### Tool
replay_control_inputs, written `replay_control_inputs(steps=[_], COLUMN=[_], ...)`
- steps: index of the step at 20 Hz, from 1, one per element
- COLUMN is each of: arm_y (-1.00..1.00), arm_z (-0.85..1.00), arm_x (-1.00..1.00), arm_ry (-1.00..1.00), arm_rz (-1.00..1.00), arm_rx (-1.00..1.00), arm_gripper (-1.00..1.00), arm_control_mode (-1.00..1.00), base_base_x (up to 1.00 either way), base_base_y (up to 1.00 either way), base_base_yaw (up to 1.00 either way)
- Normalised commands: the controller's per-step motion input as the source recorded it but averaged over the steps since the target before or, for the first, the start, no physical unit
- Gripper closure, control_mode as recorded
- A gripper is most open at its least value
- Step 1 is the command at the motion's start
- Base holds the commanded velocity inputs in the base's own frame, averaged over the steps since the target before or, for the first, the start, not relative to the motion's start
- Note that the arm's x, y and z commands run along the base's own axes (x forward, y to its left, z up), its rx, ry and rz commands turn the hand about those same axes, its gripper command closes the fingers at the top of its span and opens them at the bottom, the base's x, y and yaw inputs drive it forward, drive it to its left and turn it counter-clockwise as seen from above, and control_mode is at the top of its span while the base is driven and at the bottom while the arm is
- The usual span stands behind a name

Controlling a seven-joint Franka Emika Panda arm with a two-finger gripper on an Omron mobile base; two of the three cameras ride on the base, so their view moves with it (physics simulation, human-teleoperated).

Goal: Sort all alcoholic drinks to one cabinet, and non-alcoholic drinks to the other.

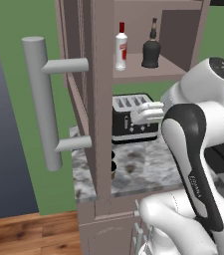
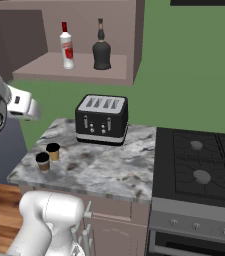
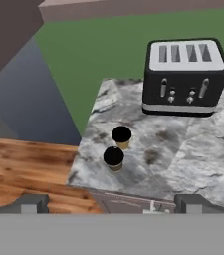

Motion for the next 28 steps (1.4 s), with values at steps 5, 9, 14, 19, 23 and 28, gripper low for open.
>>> replay_control_inputs(steps=[5, 9, 14, 19, 23, 28], arm_y=[0.00, 0.00, 0.00, 0.00, 0.00, 0.03], arm_z=[-0.33, -0.34, -0.46, -0.49, -0.40, -0.39], arm_x=[0.05, 0.09, 0.16, 0.14, 0.04, 0.04], arm_ry=[0.17, 0.19, 0.12, 0.02, 0.00, 0.00], arm_rz=[0.12, 0.12, 0.10, 0.09, 0.10, 0.12], arm_rx=[-0.04, -0.08, -0.12, -0.14, -0.09, -0.05], arm_gripper=[-1.00, -1.00, -1.00, -1.00, -1.00, -1.00], arm_control_mode=[-1.00, -1.00, -1.00, -1.00, -1.00, -1.00], base_base_x=[0.00, 0.00, 0.00, 0.00, 0.00, 0.00], base_base_y=[0.00, 0.00, 0.00, 0.00, 0.00, 0.00], base_base_yaw=[0.00, 0.00, 0.00, 0.00, 0.00, 0.00])
